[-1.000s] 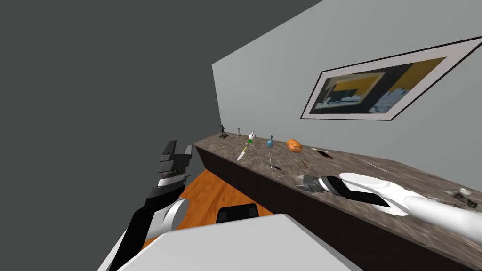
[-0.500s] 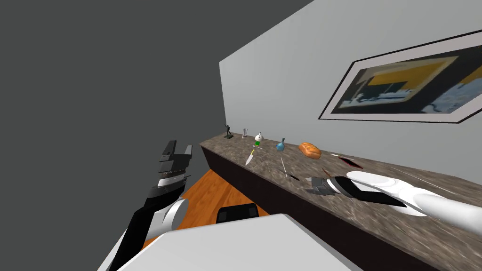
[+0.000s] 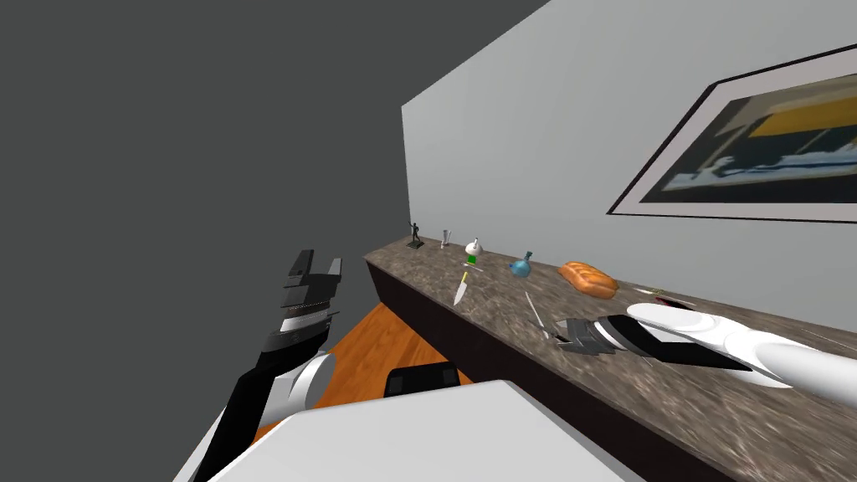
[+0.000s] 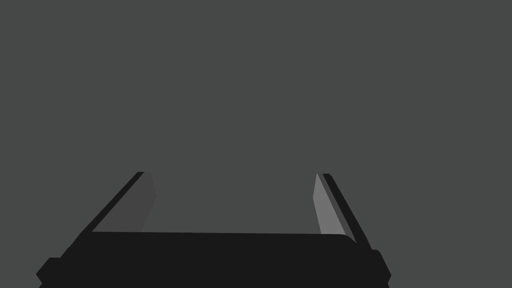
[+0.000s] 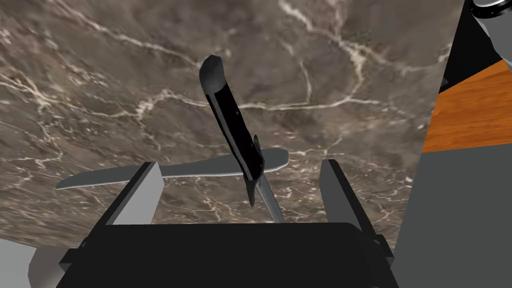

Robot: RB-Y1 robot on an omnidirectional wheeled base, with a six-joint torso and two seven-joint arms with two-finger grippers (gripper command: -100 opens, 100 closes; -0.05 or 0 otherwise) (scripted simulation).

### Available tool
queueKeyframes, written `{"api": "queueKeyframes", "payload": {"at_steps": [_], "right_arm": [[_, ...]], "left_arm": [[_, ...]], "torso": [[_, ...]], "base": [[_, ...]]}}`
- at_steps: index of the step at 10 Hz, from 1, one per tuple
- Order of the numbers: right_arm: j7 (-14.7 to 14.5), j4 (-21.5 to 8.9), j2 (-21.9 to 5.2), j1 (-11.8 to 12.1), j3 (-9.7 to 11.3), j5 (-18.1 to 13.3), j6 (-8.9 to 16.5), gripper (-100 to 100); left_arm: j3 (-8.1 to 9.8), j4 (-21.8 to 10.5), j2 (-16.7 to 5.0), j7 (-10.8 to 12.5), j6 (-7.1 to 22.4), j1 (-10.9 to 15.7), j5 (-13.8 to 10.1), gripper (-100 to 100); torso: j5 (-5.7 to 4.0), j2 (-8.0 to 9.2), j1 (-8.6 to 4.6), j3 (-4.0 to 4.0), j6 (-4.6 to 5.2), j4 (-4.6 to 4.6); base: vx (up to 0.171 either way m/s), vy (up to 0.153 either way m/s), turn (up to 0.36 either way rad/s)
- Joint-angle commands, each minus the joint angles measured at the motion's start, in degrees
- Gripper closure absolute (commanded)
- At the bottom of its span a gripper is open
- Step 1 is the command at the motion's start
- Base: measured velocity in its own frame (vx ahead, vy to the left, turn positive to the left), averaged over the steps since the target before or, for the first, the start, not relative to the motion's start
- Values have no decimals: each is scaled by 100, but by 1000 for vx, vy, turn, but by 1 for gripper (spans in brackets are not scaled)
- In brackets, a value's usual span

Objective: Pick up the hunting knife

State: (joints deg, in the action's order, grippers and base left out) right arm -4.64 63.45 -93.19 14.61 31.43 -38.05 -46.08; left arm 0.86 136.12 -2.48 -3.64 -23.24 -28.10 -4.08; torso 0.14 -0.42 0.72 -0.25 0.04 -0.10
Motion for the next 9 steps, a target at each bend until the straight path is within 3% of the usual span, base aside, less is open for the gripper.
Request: {"api": "queueKeyframes", "payload": {"at_steps": [1,2,3,9], "right_arm": [[0,0,0,0,0,0,0,-100],[2,-6,-1,-1,3,-6,-8,0],[125,-169,106,-1,33,26,39,-100],[496,-661,427,1,126,119,179,-100]], "left_arm": [[0,0,0,0,0,0,0,0],[1,0,-1,0,0,1,0,0],[1,0,-1,0,0,1,0,0],[1,-1,-1,0,1,3,0,0]], "torso": [[0,0,0,0,0,0],[-4,26,-24,14,3,6],[-10,44,-43,26,4,11],[-15,107,-61,63,6,26]], "base": [[52,63,7],[11,12,-1],[-74,-18,361],[-146,-24,276]]}}
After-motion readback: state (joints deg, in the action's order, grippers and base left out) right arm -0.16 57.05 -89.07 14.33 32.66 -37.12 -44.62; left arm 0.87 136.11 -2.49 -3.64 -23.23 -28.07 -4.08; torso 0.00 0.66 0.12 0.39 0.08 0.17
